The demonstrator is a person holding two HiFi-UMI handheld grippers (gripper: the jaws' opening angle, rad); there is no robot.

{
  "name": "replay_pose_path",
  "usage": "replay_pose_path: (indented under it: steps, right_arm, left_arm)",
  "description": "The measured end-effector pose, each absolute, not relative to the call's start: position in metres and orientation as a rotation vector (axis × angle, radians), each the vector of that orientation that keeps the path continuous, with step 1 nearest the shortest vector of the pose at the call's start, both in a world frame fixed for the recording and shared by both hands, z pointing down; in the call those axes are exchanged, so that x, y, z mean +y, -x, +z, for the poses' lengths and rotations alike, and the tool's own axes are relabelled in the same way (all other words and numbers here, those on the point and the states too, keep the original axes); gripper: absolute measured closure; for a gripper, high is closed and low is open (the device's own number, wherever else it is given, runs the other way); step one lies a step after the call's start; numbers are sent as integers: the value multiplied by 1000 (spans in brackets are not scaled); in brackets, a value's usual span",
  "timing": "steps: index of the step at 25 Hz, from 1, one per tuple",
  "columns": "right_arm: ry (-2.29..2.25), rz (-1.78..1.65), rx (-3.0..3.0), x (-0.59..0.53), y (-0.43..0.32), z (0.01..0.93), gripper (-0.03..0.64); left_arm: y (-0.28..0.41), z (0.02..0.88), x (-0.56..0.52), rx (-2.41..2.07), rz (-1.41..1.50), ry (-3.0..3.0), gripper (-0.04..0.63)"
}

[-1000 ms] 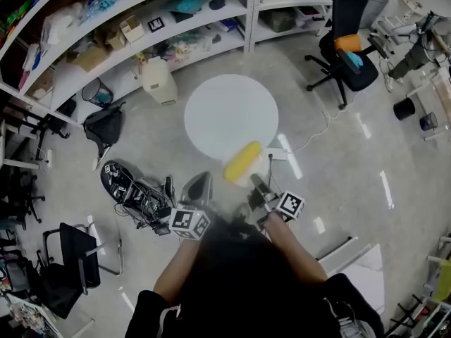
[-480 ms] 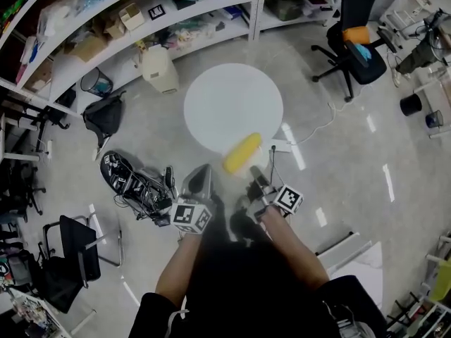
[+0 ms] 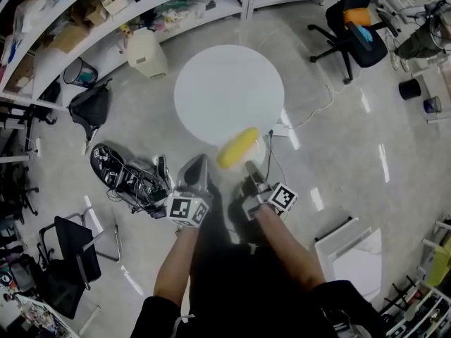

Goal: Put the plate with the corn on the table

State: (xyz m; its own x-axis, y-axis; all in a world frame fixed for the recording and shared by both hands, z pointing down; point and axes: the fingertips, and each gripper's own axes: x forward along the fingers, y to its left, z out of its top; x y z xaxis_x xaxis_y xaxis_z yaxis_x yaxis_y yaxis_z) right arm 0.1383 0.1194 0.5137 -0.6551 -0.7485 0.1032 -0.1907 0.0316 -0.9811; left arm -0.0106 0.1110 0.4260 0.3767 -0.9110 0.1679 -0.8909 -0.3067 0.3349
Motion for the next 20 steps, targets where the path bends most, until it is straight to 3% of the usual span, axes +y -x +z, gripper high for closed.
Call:
replay_pose_path:
  steps: [20]
  right_arm:
    - [1019,-1664,1769,110,-111,605,581]
  left_arm:
    - [35,501,83,-1514,-61,-2246,591]
